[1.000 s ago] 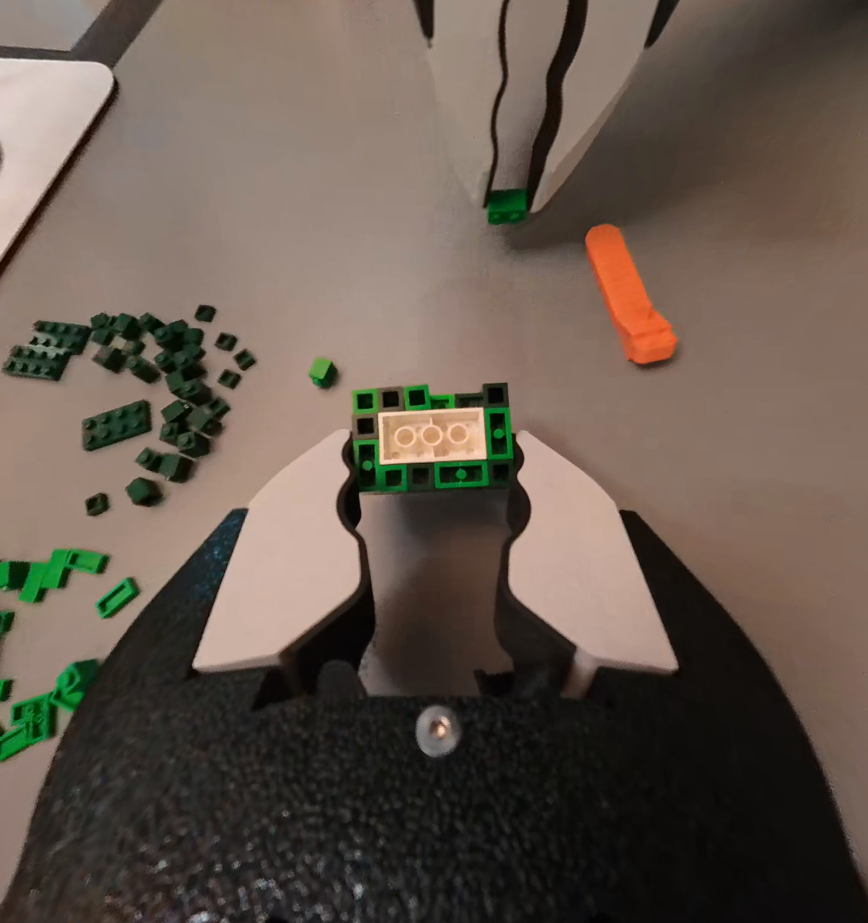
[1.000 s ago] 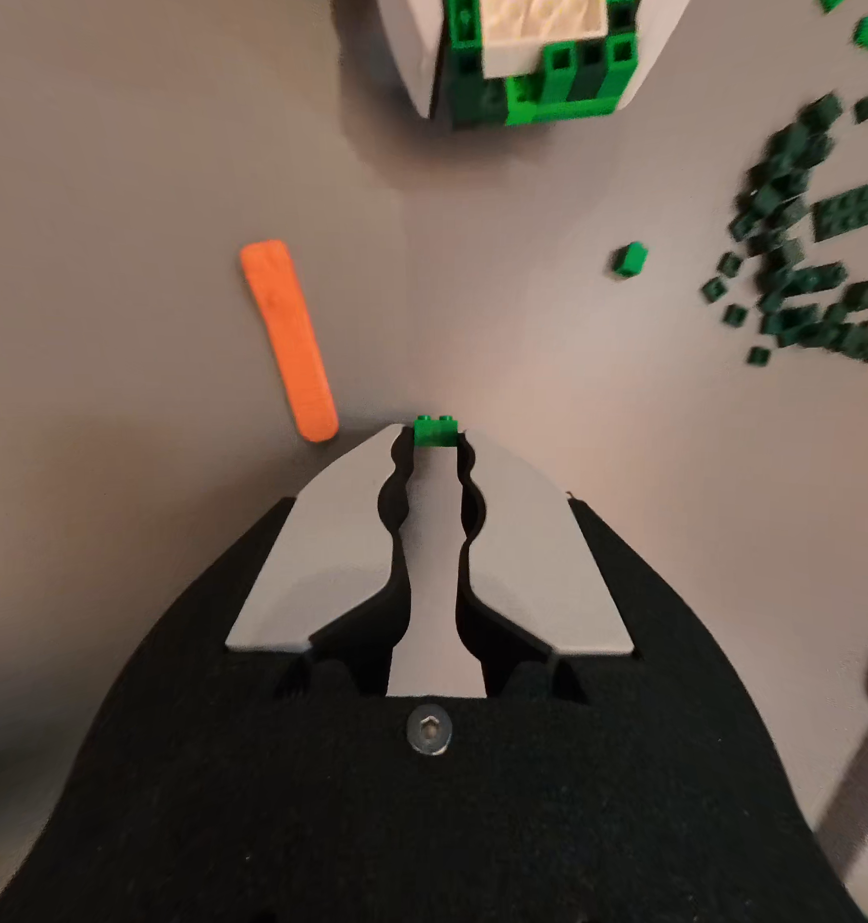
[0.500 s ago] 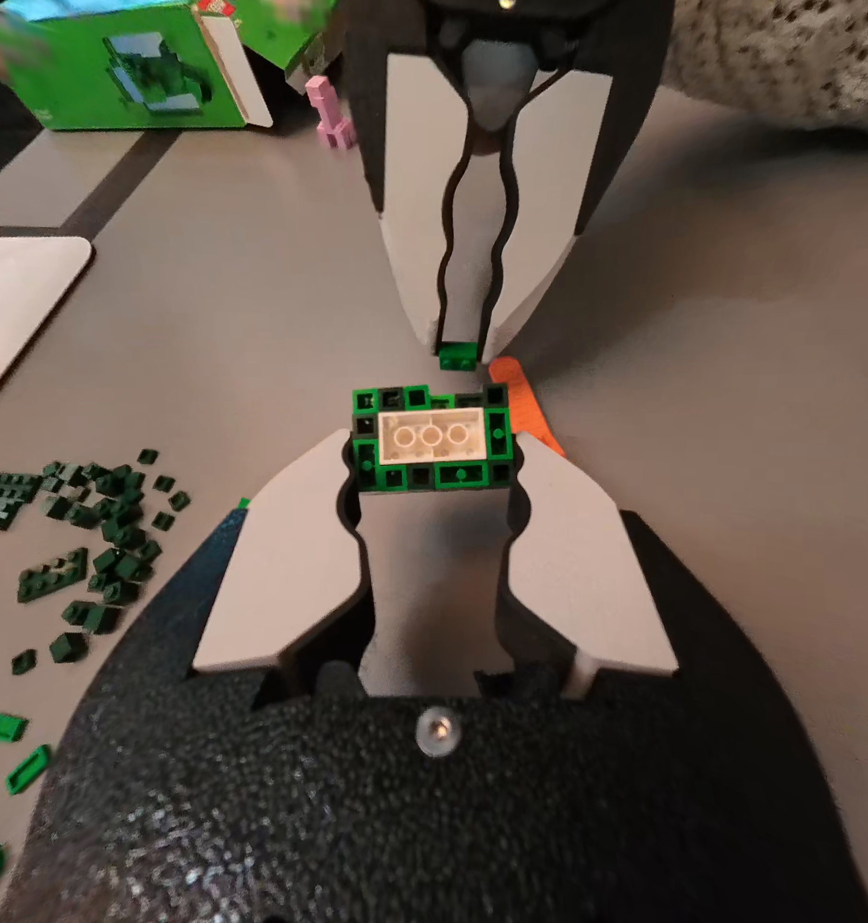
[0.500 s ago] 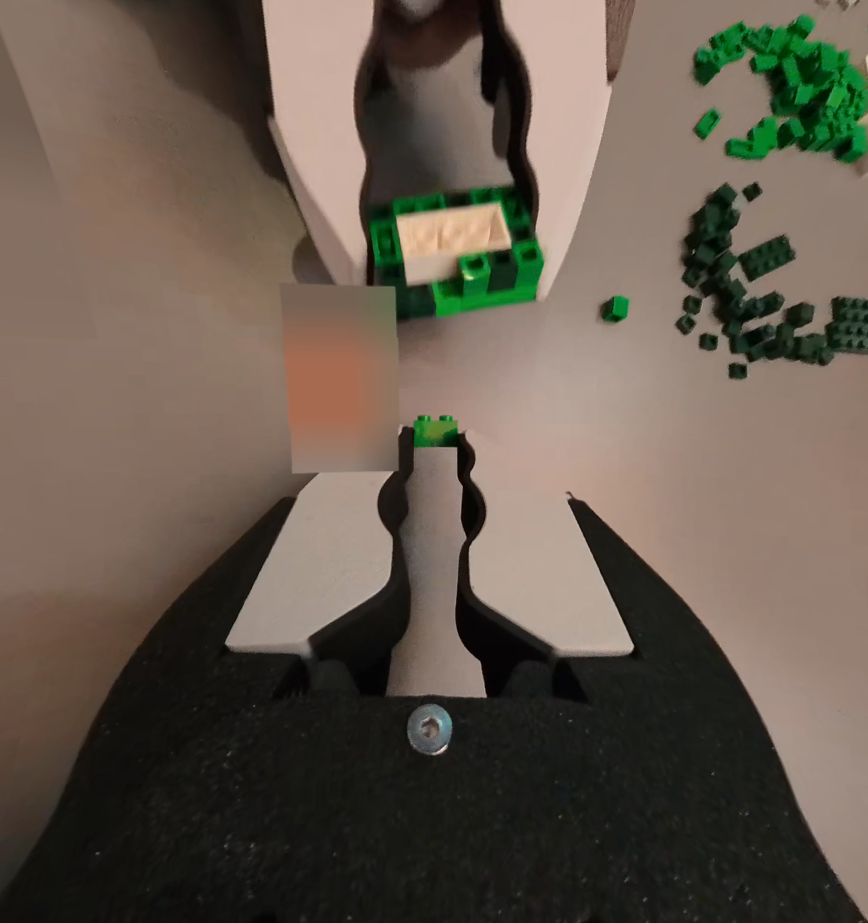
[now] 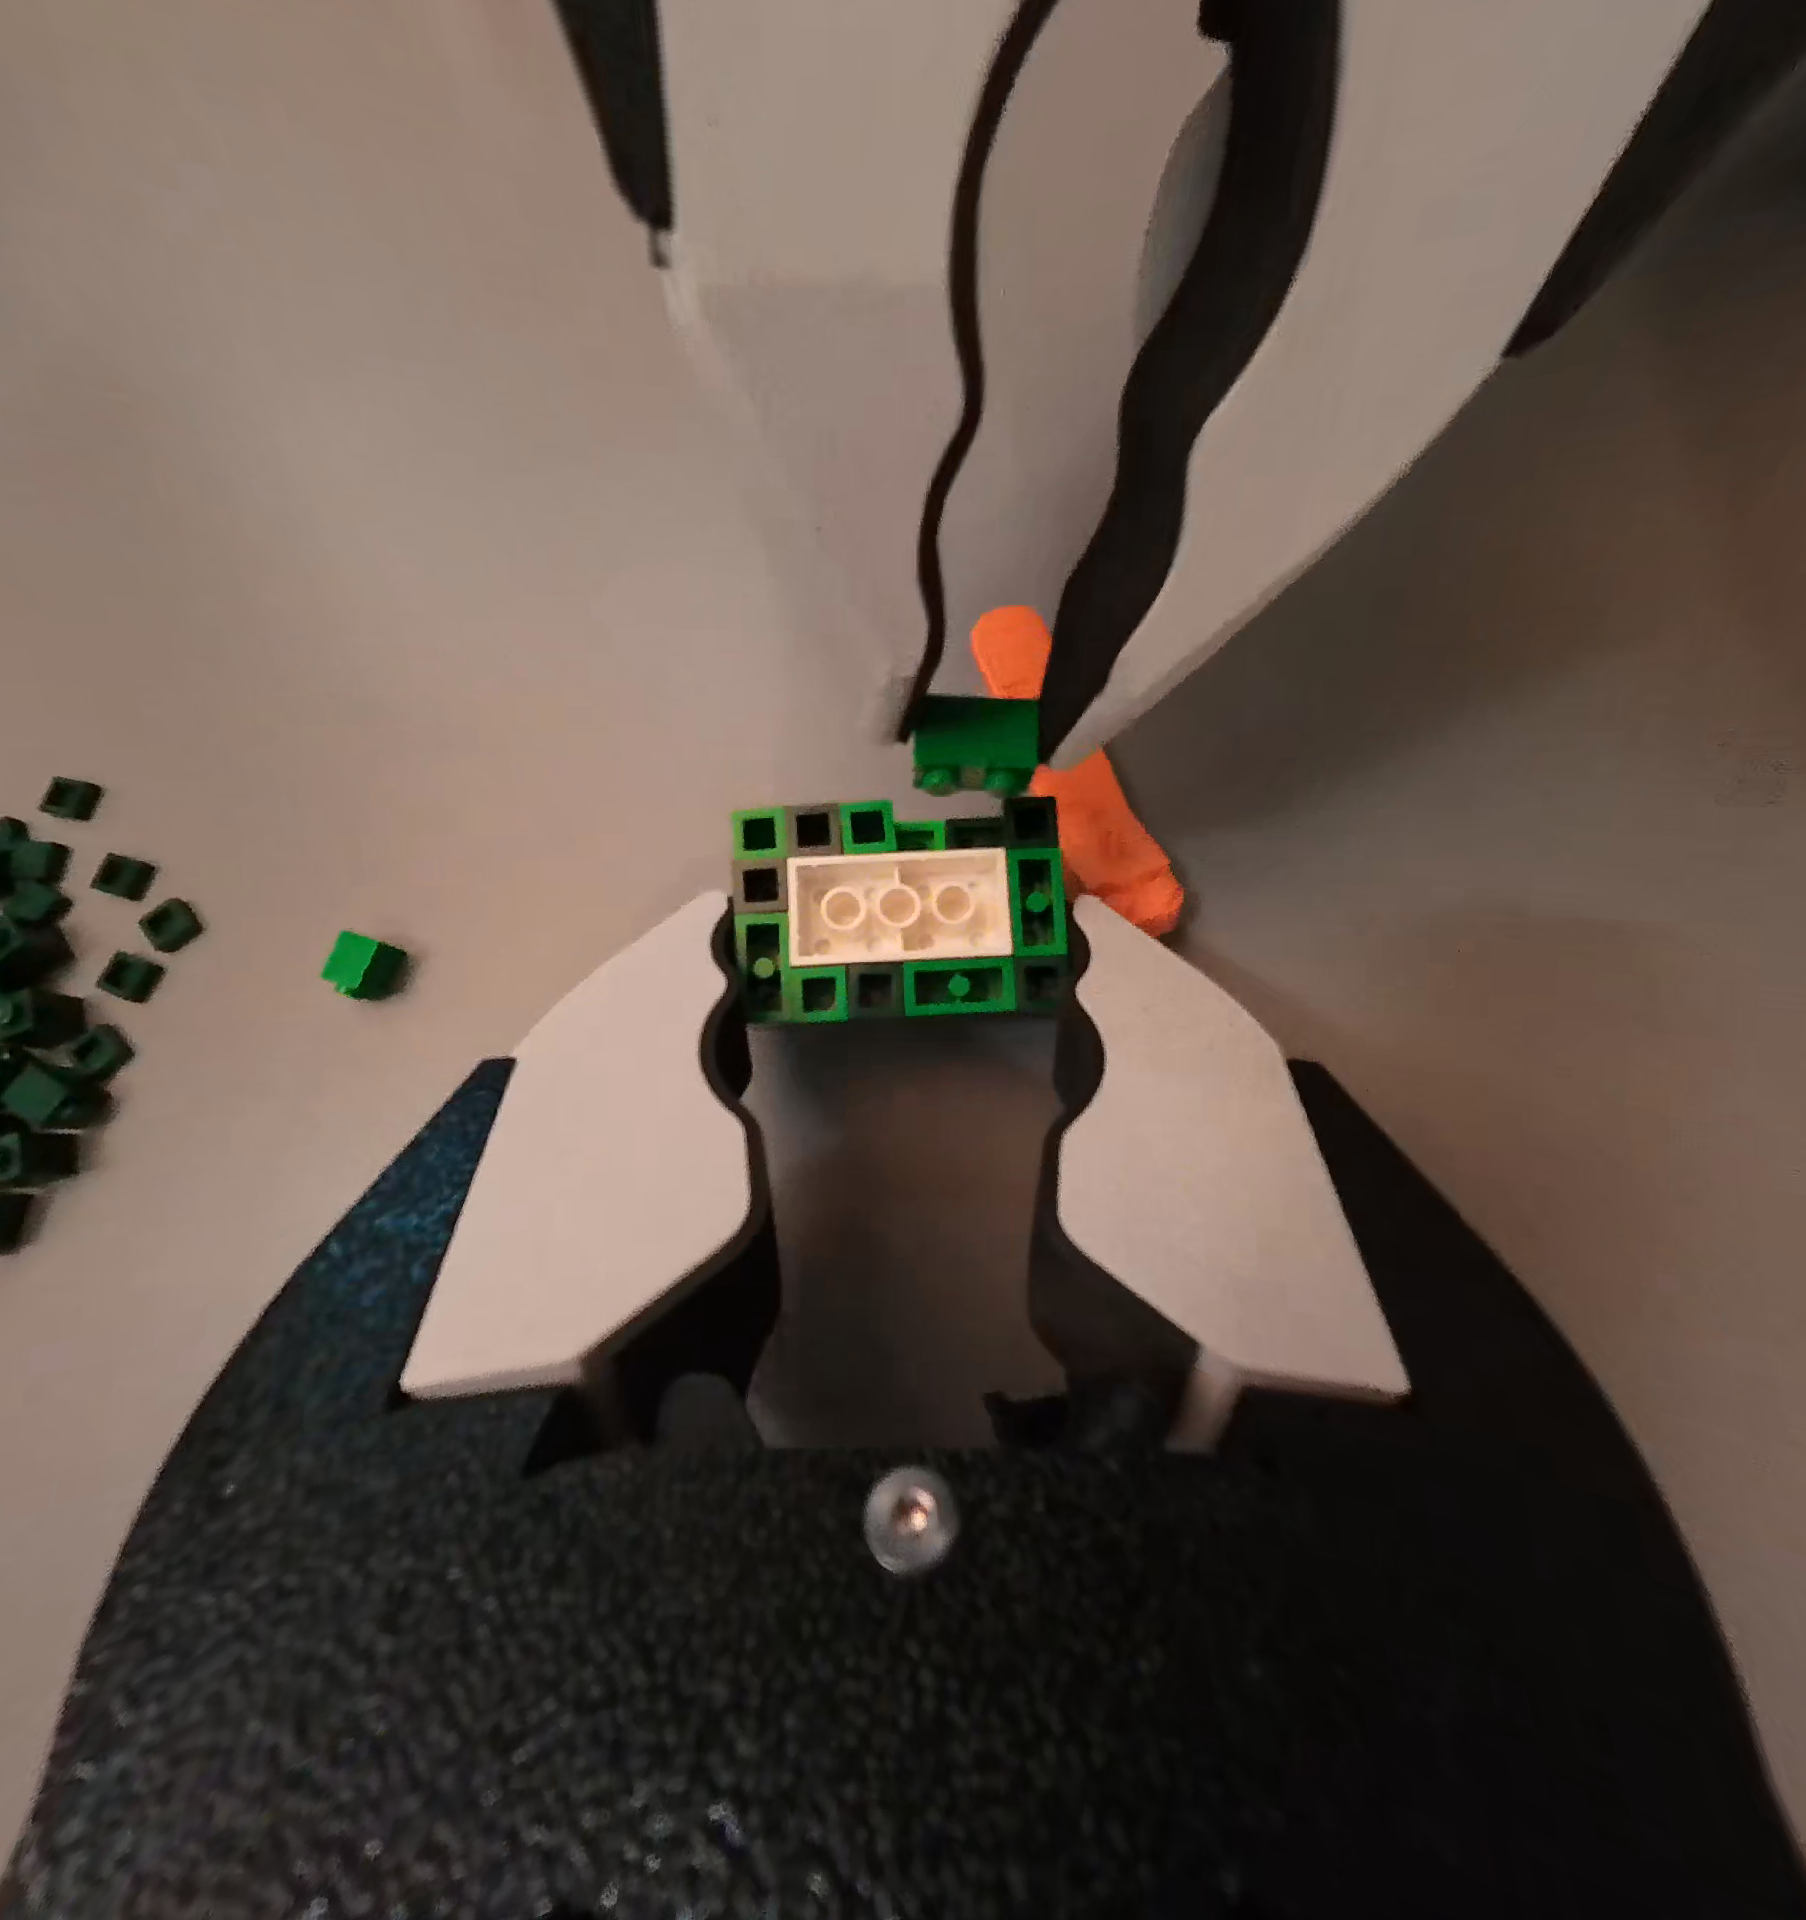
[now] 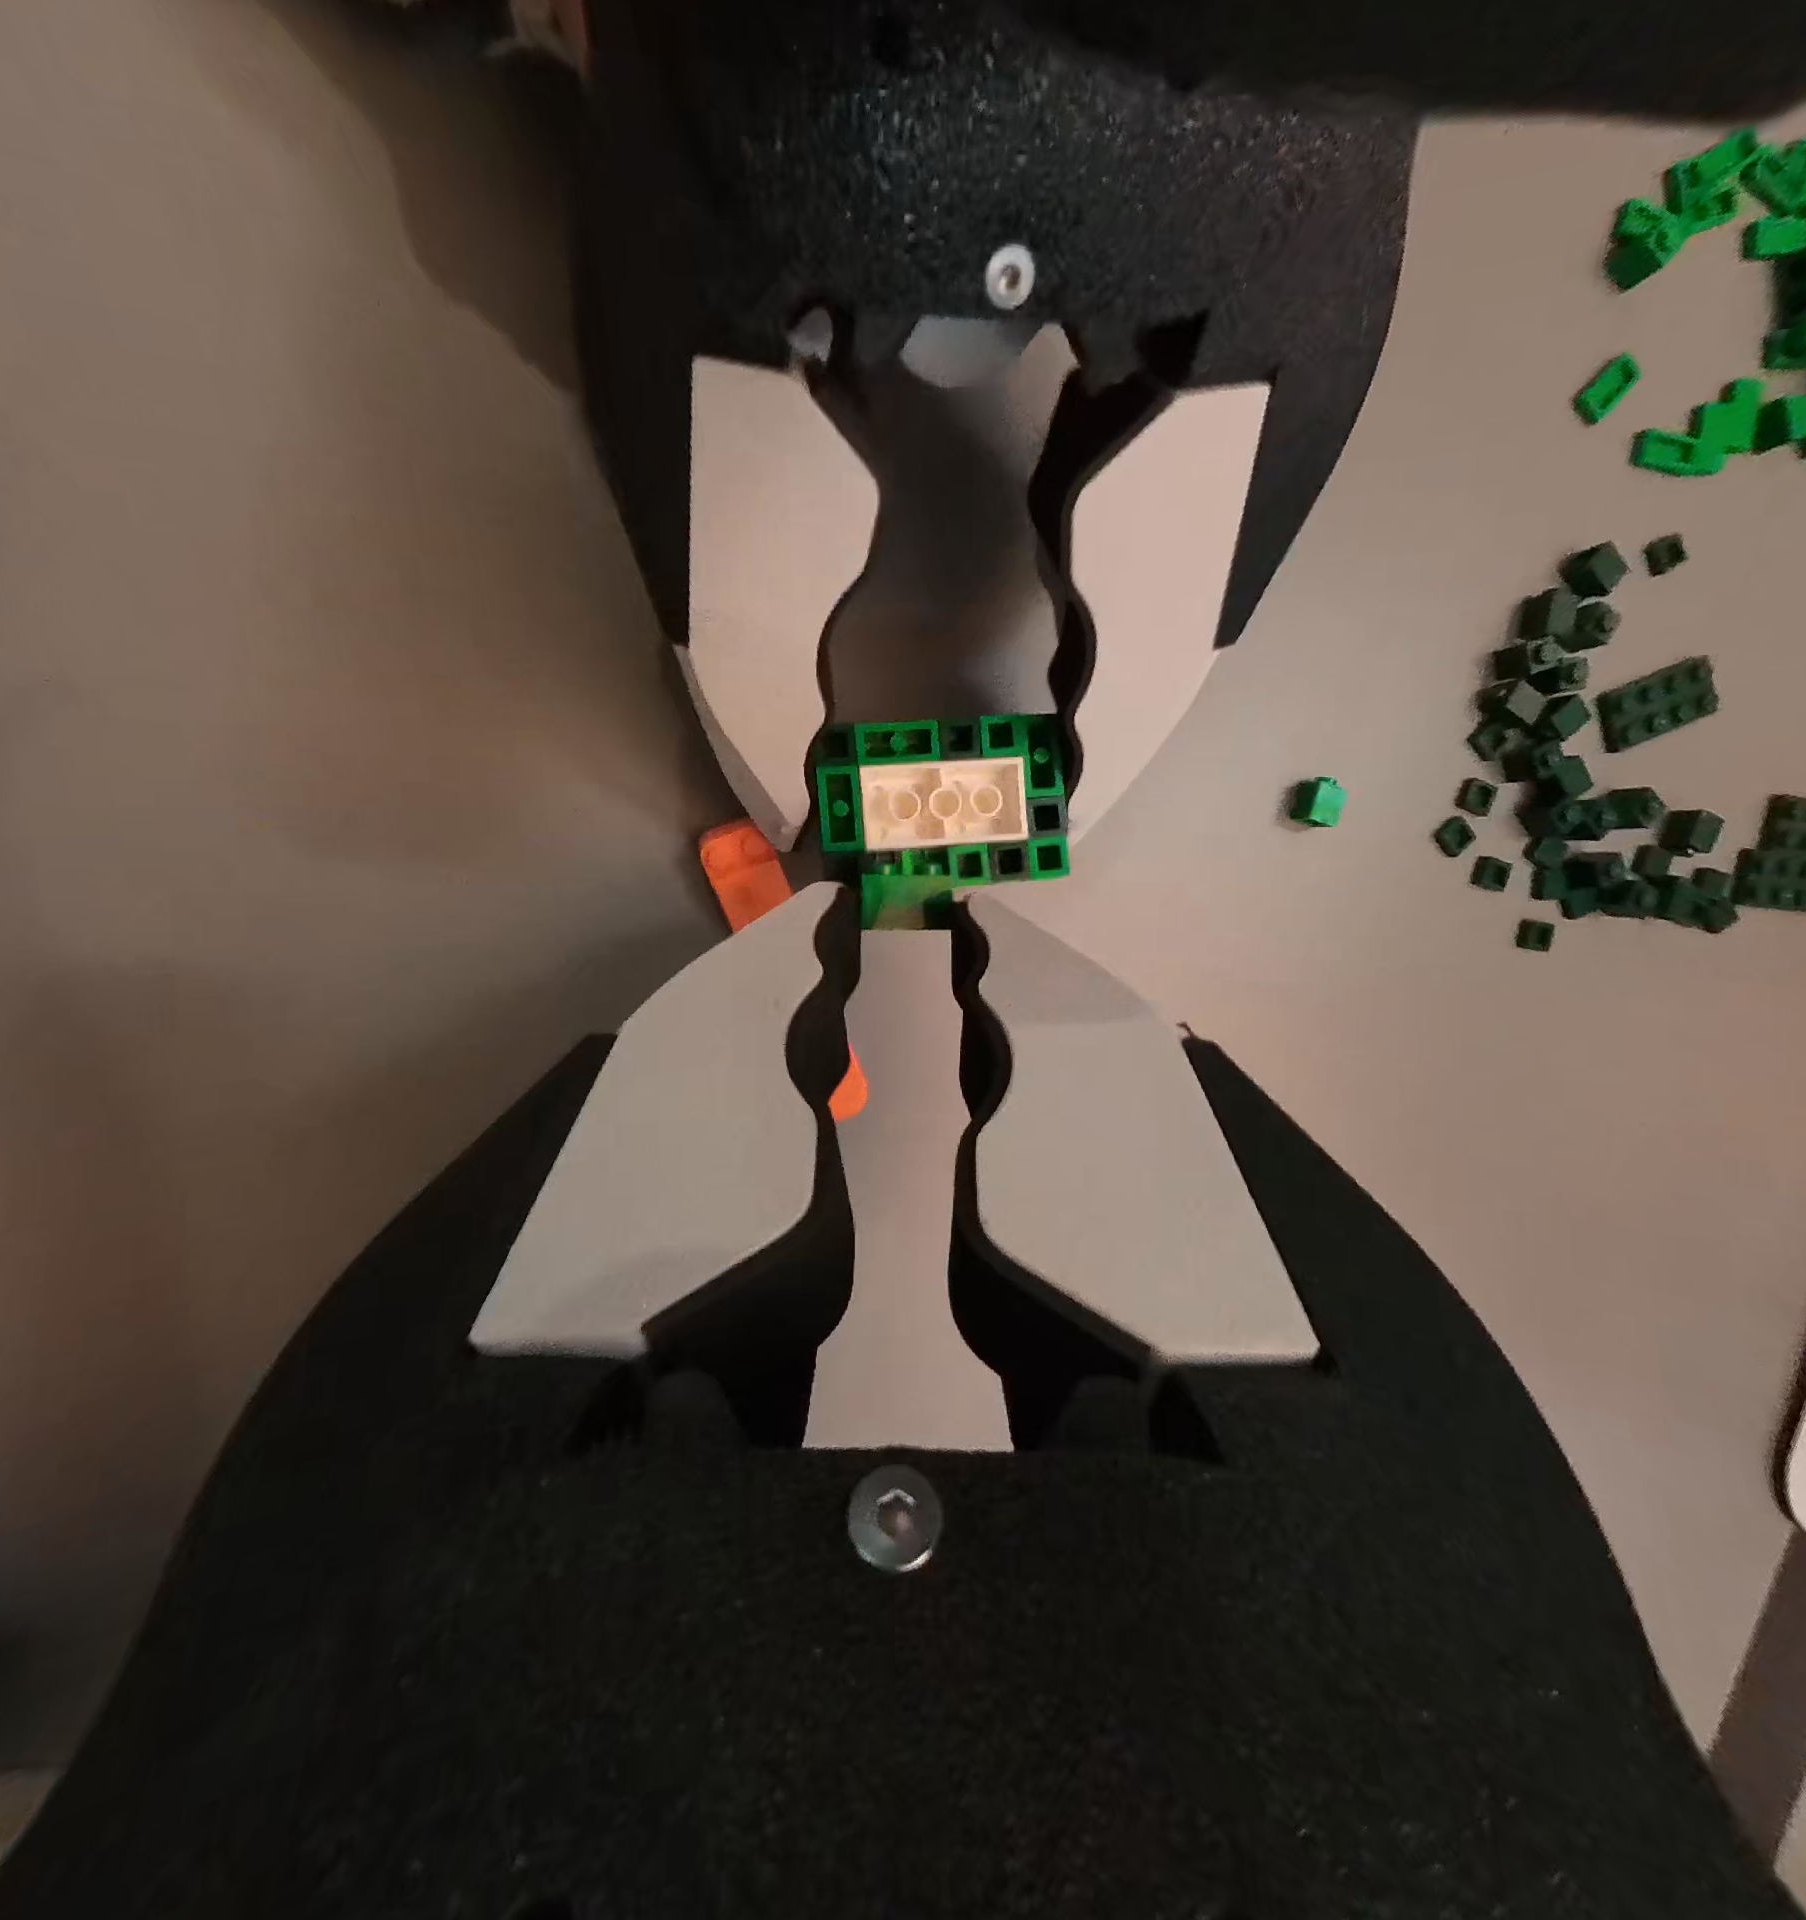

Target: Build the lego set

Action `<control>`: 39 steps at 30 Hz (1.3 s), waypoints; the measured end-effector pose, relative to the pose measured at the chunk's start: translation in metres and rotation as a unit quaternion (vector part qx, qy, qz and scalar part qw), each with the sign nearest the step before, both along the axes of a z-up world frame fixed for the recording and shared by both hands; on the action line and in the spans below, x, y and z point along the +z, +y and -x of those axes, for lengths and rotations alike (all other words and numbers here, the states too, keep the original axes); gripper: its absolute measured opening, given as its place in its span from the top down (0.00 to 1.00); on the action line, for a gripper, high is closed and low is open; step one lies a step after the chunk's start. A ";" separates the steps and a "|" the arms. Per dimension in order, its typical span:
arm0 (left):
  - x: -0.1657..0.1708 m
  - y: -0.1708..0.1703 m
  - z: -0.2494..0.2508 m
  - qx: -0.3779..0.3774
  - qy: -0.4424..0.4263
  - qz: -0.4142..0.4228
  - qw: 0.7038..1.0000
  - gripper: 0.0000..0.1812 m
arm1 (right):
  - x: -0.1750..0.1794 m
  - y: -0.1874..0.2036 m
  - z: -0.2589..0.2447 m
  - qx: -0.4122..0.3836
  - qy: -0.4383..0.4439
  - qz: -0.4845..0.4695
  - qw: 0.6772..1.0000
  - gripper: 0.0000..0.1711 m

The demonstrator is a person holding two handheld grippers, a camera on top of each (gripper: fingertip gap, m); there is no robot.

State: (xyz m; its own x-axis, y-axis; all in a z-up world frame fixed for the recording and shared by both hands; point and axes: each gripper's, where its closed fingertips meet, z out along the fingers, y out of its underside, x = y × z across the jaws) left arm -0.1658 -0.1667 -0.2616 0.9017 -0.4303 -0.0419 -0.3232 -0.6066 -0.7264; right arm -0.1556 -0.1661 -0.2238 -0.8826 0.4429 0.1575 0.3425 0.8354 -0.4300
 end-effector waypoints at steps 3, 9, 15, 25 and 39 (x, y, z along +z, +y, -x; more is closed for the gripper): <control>0.000 0.000 0.000 0.000 -0.005 -0.002 1.000 0.69 | 0.000 -0.002 0.007 0.011 0.002 0.005 1.000 0.90; 0.007 0.001 -0.001 0.000 -0.033 -0.019 0.999 0.69 | -0.002 -0.010 0.012 0.006 0.006 0.065 0.998 0.90; 0.009 0.003 0.005 0.021 -0.031 -0.029 0.999 0.69 | 0.004 -0.009 0.013 -0.023 0.038 0.100 0.994 0.85; 0.020 0.010 0.038 0.138 -0.023 -0.064 0.988 0.69 | 0.019 0.005 0.033 -0.302 0.132 0.235 0.914 0.91; 0.017 0.011 0.044 0.152 0.033 -0.063 0.986 0.69 | 0.007 -0.005 0.049 -0.379 0.125 0.205 0.894 0.88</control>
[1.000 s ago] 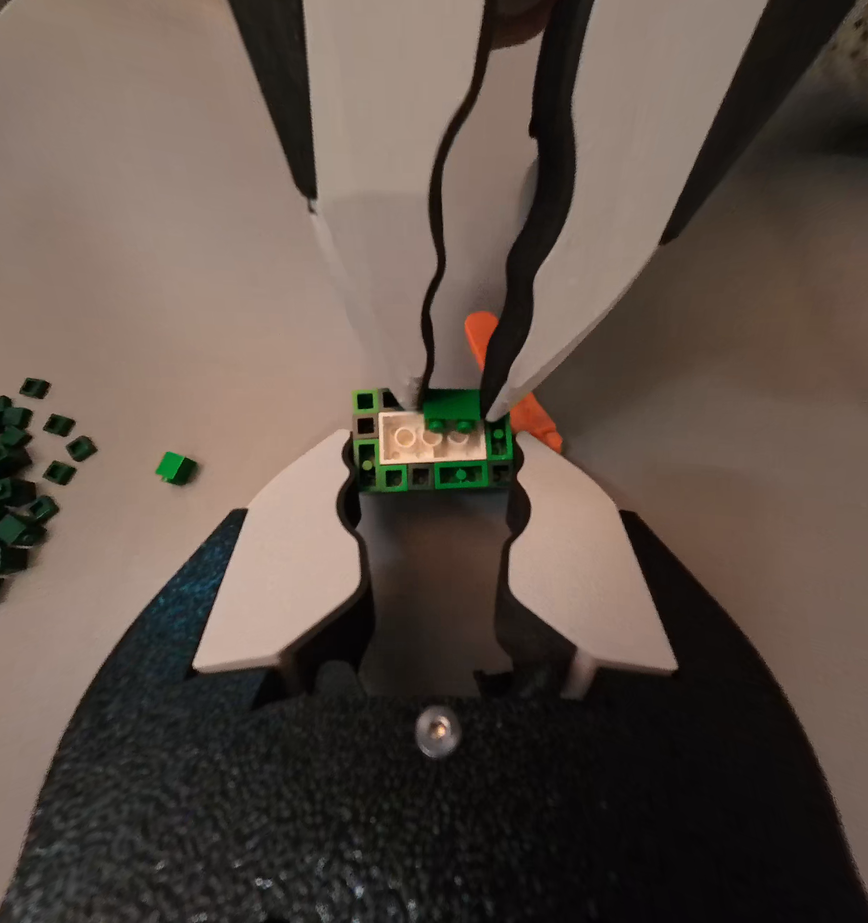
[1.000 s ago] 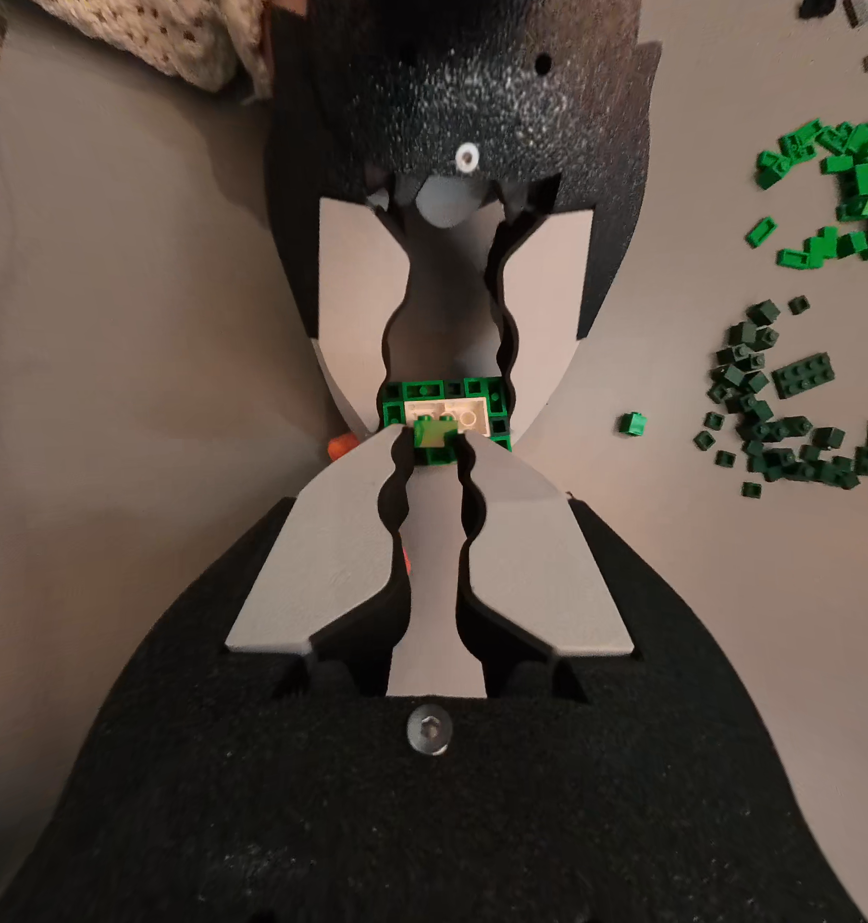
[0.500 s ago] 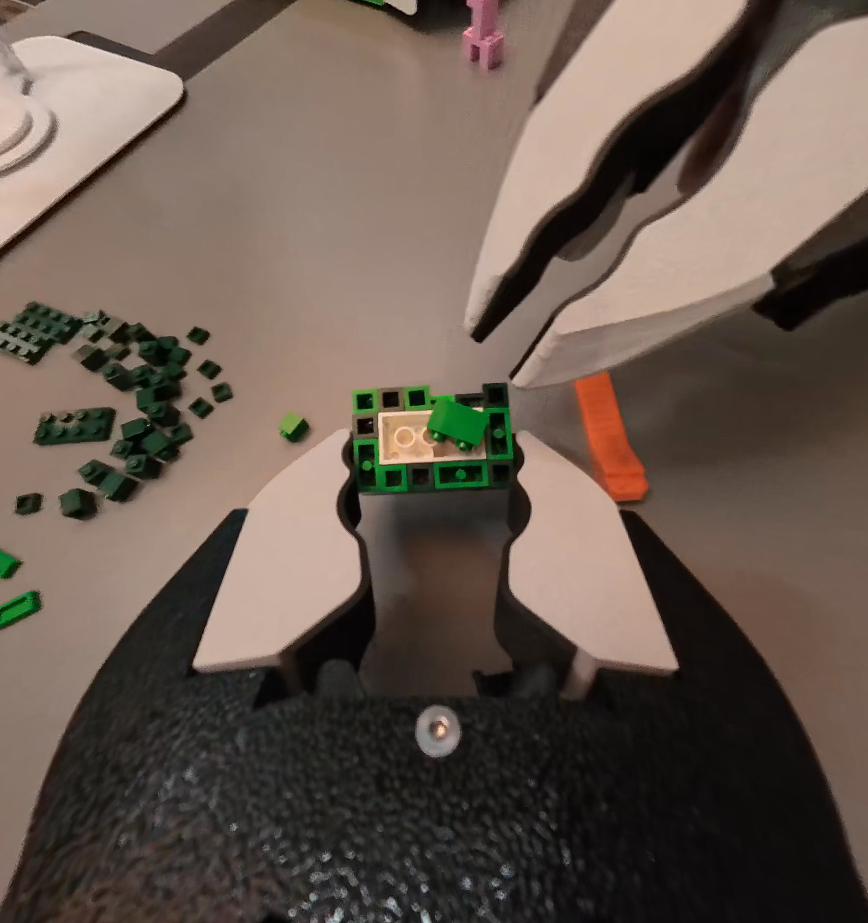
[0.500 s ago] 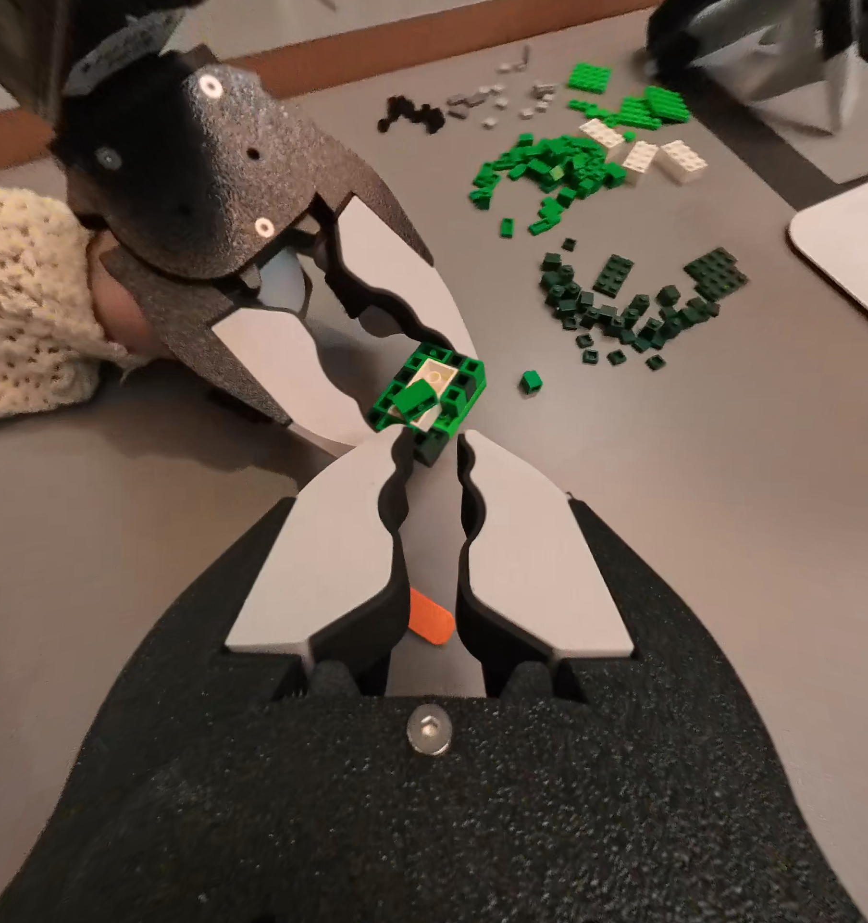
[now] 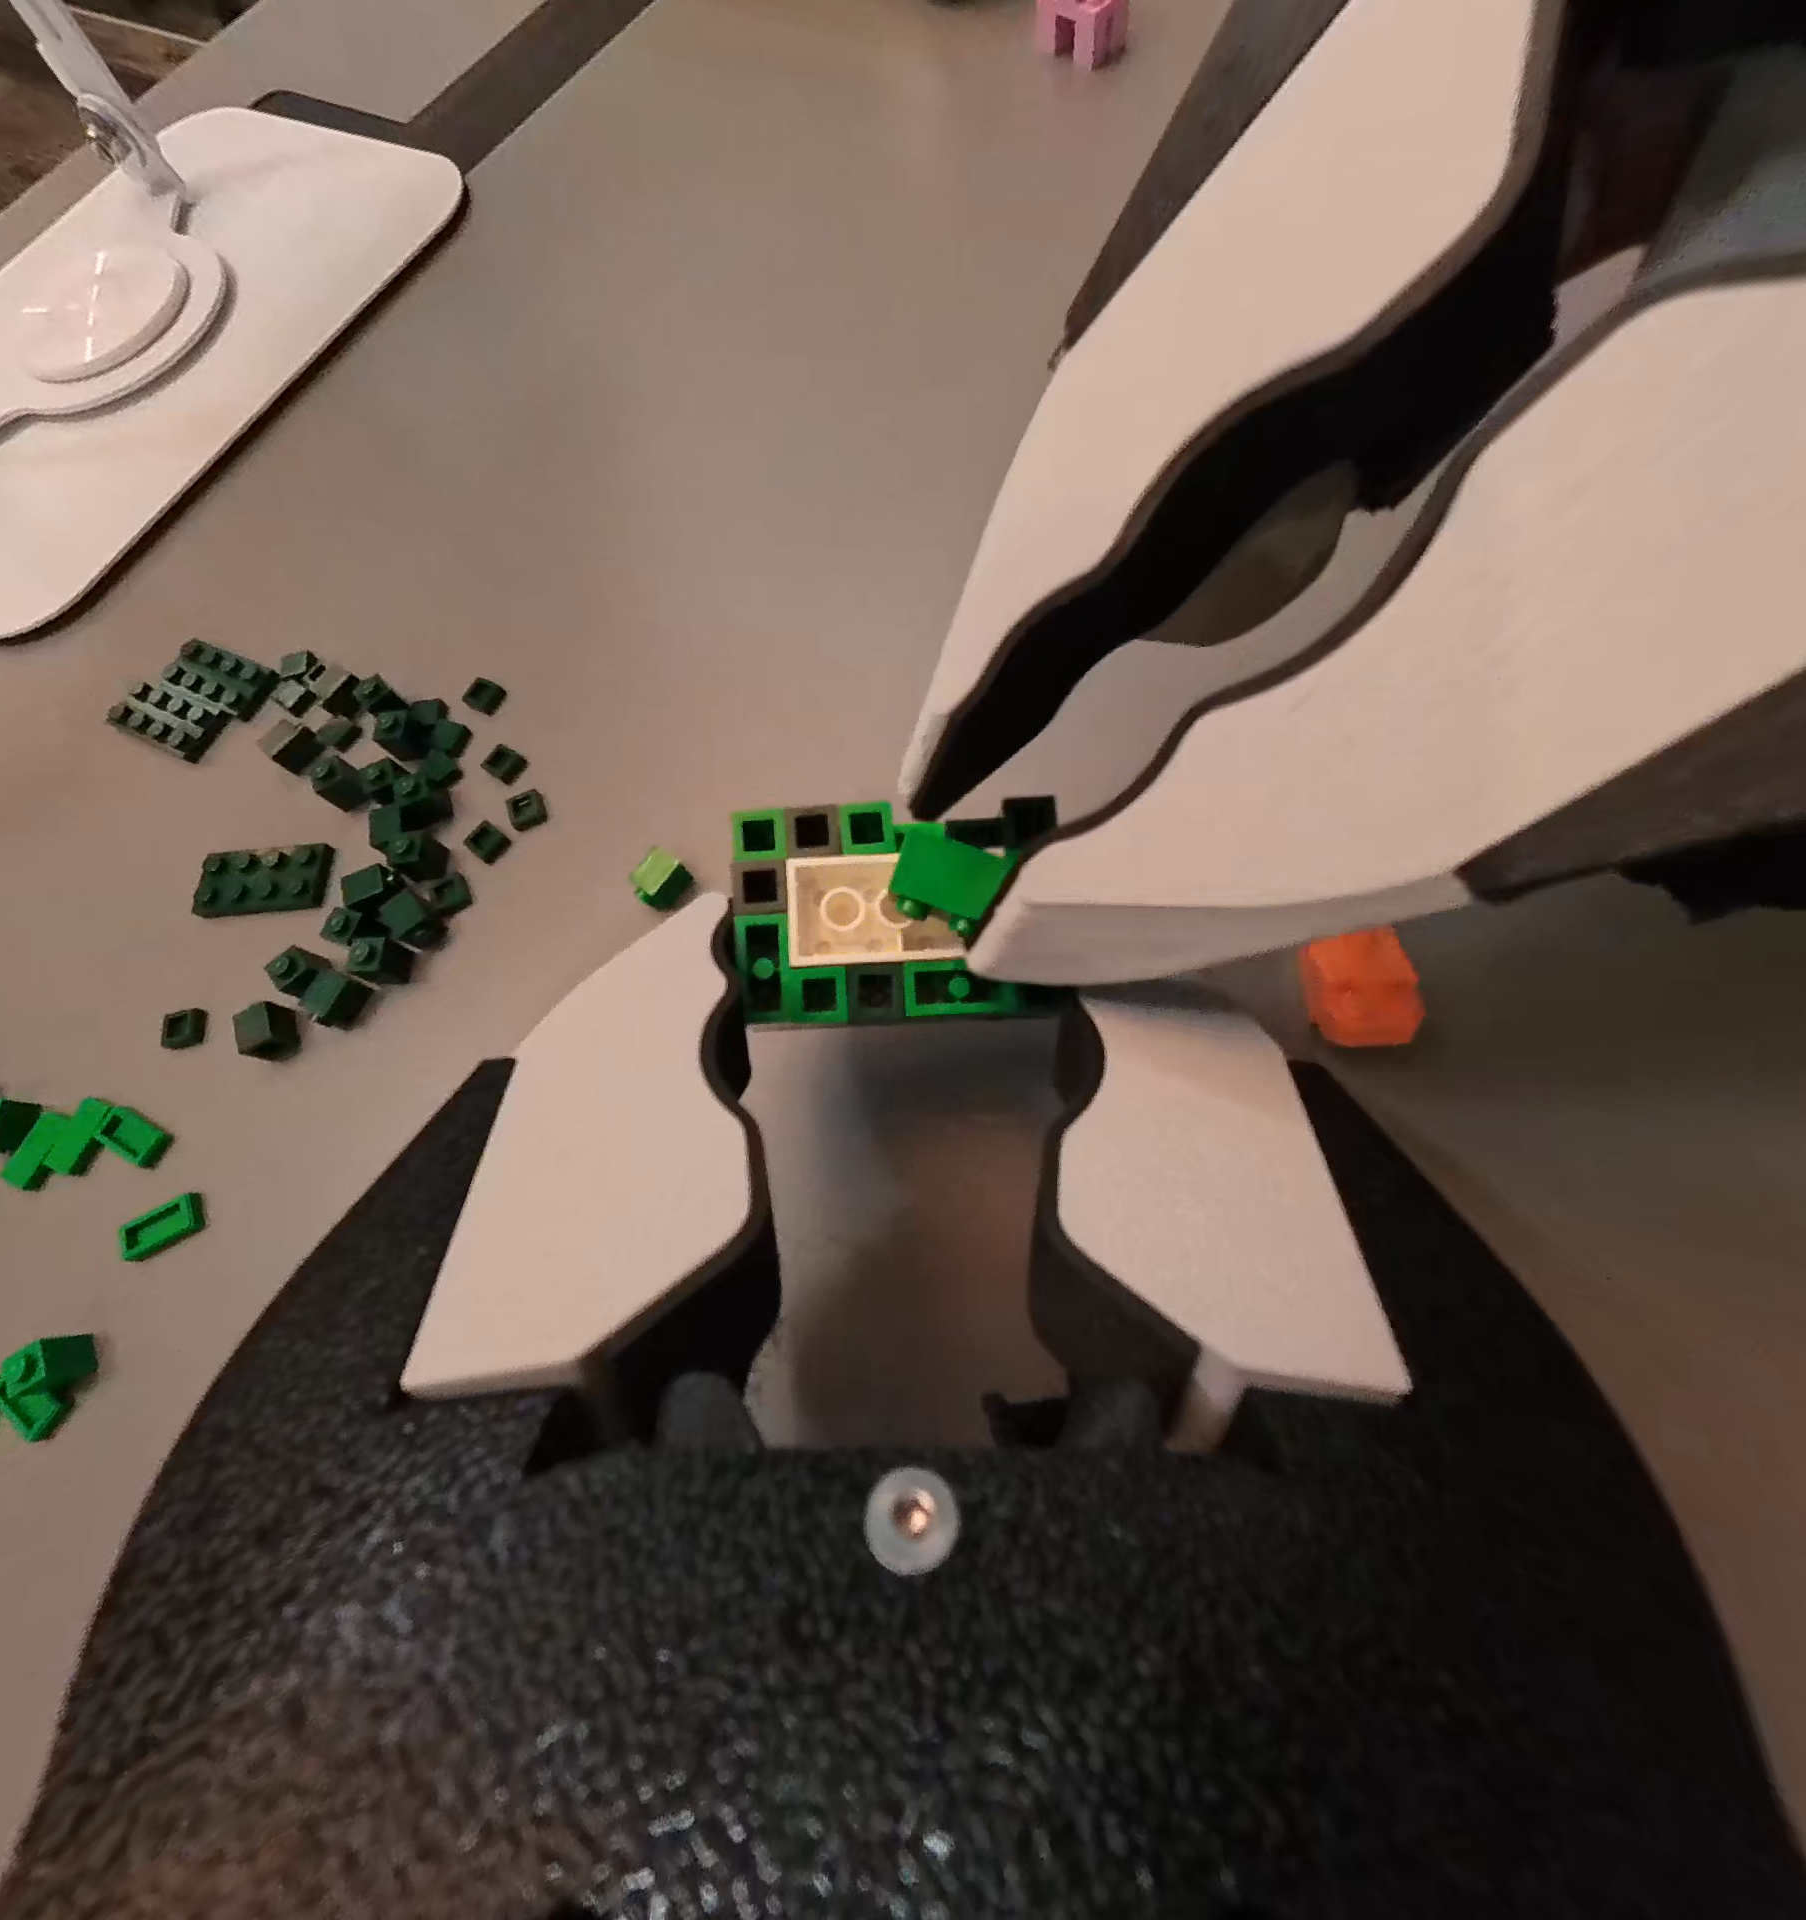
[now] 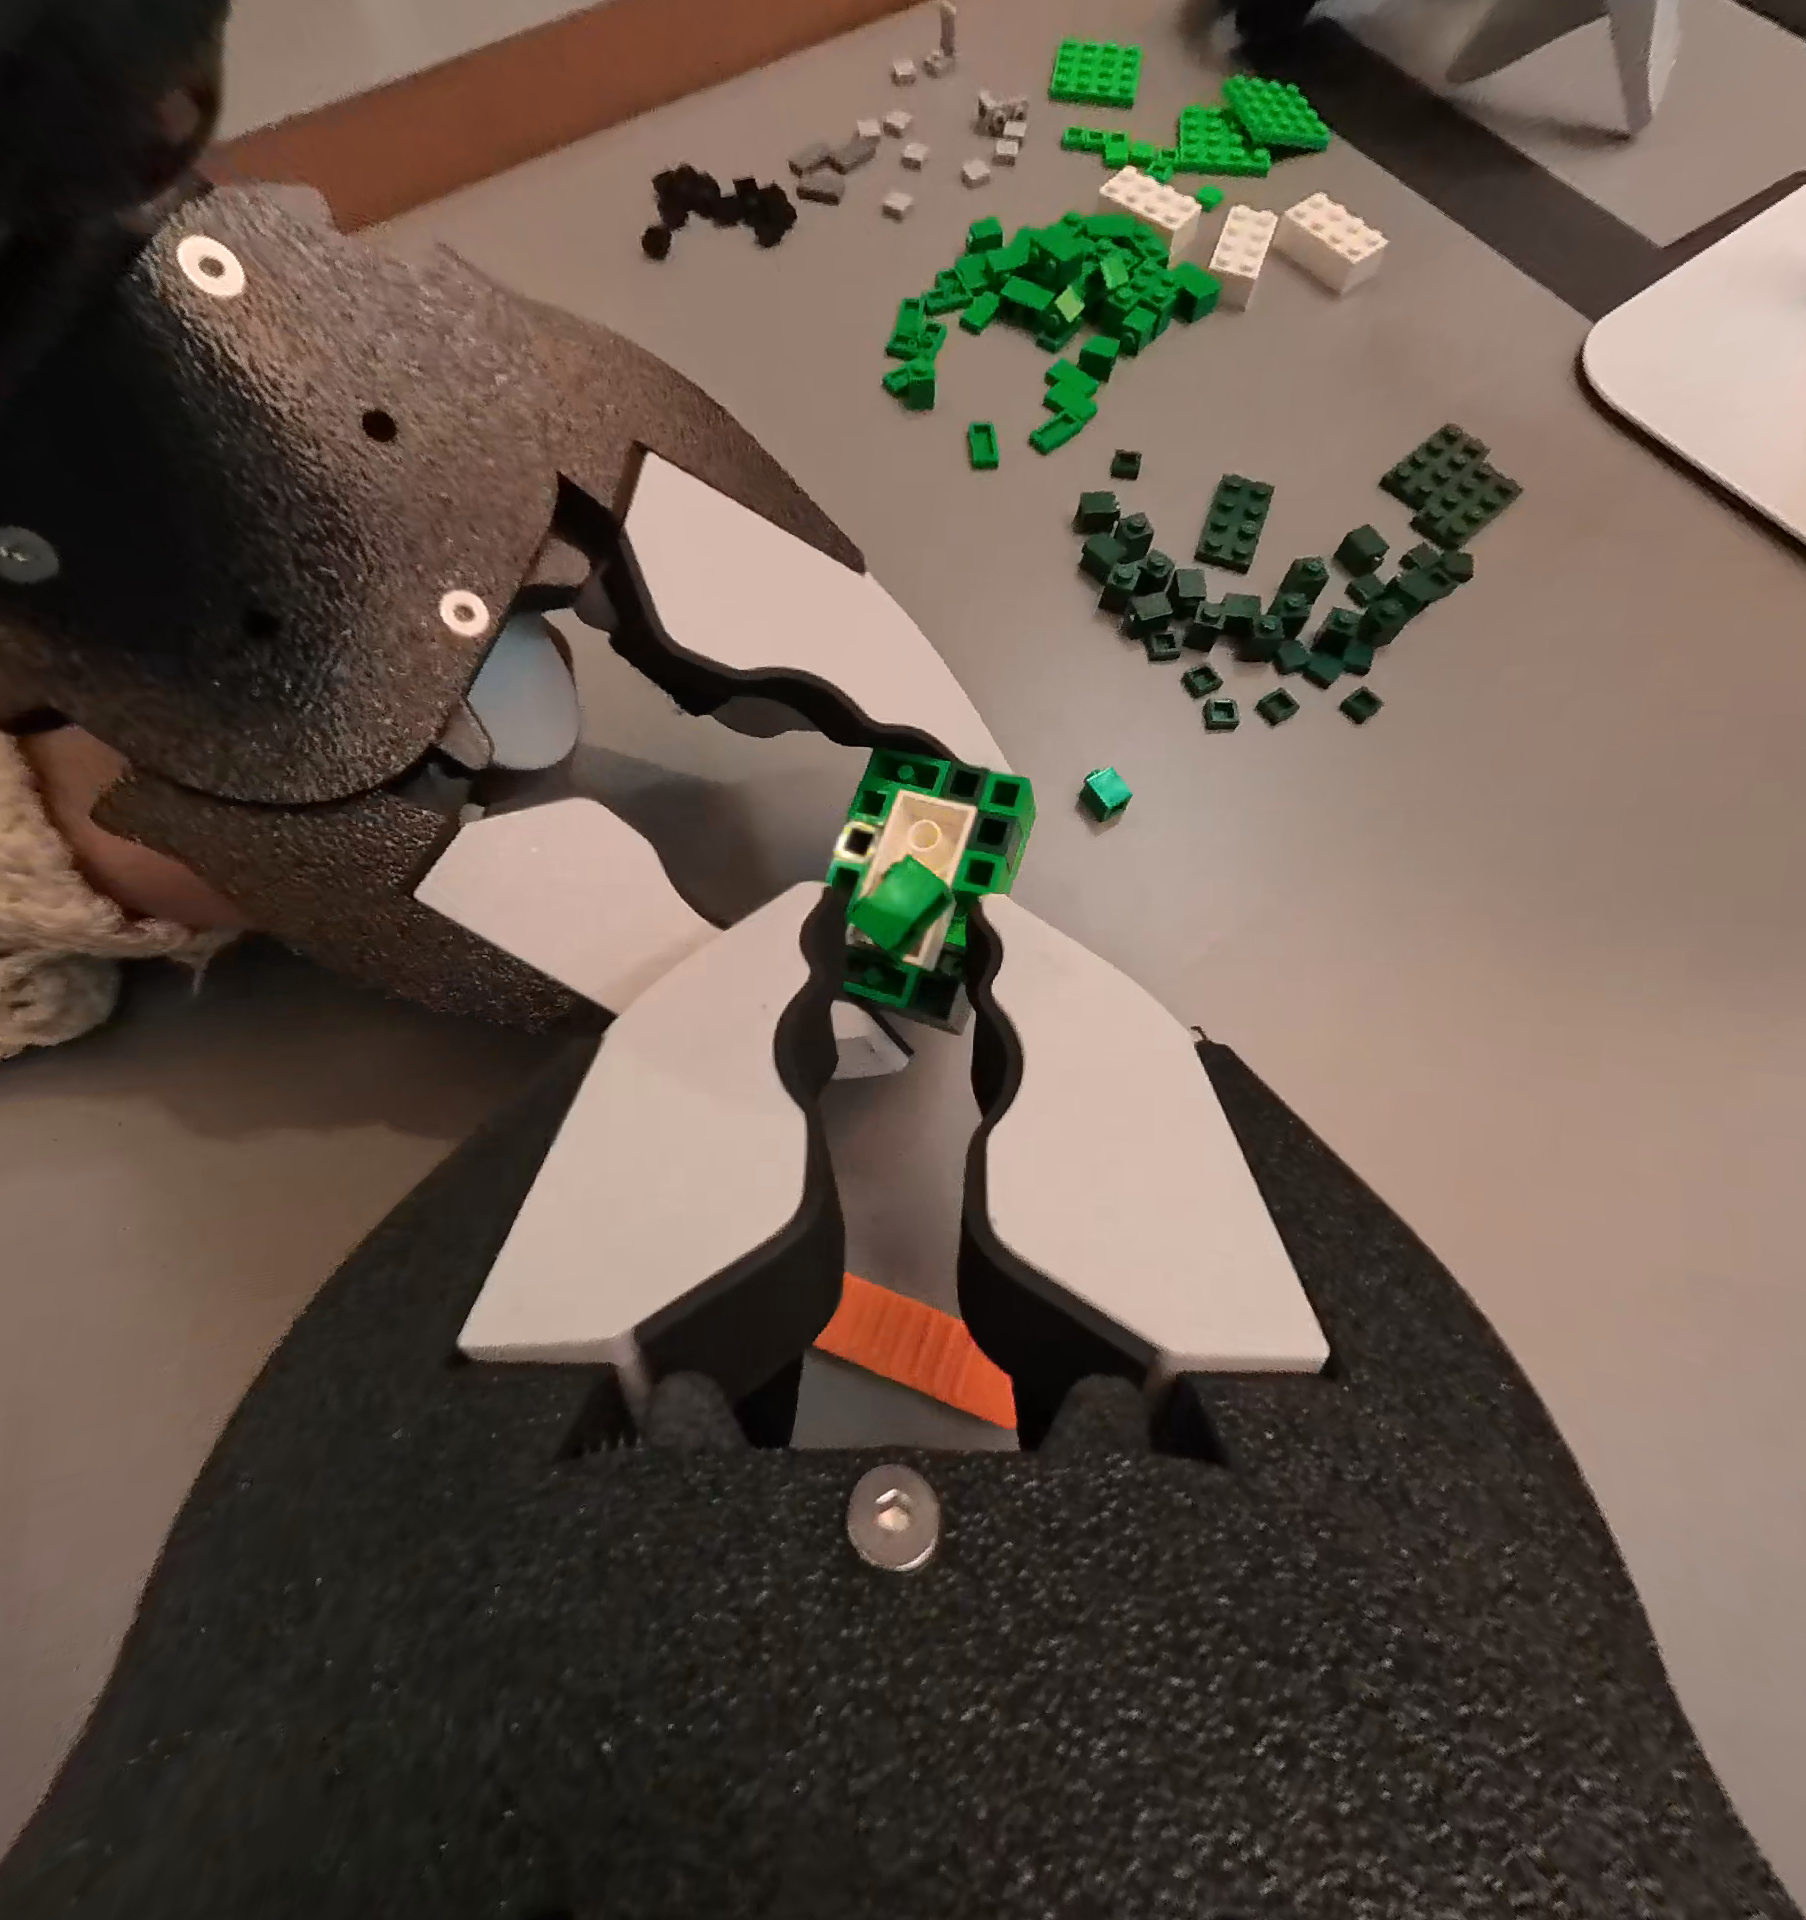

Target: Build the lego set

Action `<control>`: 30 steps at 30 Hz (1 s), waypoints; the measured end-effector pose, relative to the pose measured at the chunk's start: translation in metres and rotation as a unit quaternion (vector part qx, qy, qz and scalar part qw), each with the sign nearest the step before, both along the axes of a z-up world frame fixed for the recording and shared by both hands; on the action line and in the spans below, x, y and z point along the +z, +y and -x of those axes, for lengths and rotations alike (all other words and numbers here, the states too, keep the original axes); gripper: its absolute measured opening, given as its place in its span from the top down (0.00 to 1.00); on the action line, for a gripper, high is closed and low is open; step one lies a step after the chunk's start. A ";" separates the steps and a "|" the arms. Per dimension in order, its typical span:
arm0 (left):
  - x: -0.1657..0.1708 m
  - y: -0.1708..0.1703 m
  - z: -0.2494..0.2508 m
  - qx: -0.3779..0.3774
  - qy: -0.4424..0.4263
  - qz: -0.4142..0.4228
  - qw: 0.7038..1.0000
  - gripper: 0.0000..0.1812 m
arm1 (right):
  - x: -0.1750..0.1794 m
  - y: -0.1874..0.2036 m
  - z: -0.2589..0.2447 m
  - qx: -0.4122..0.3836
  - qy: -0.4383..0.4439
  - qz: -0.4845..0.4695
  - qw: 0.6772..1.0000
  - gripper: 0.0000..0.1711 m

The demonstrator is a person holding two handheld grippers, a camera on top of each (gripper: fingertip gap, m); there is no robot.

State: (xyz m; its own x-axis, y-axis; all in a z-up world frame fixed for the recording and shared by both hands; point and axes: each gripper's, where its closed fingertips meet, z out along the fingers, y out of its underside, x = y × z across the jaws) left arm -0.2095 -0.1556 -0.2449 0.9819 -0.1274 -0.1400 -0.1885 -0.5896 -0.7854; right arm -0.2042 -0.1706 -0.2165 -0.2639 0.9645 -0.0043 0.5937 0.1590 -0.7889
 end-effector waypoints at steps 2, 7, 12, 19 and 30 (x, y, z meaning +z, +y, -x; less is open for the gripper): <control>0.000 0.000 0.000 -0.001 0.001 0.001 1.000 0.69 | -0.003 0.000 0.001 0.000 -0.006 -0.015 1.000 0.89; -0.001 -0.001 0.001 -0.002 -0.003 0.003 1.000 0.69 | -0.003 0.005 0.000 0.007 0.001 -0.058 0.998 0.93; -0.004 -0.001 -0.006 -0.026 -0.007 0.012 1.000 0.69 | 0.001 0.004 -0.002 0.068 0.031 -0.141 0.987 0.93; -0.009 -0.012 -0.036 -0.159 -0.037 0.037 0.986 0.69 | 0.010 0.007 -0.012 0.228 0.114 -0.357 0.899 0.93; 0.011 -0.017 -0.032 -0.158 -0.188 0.003 0.969 0.69 | 0.013 0.013 -0.027 0.267 0.156 -0.484 0.819 0.93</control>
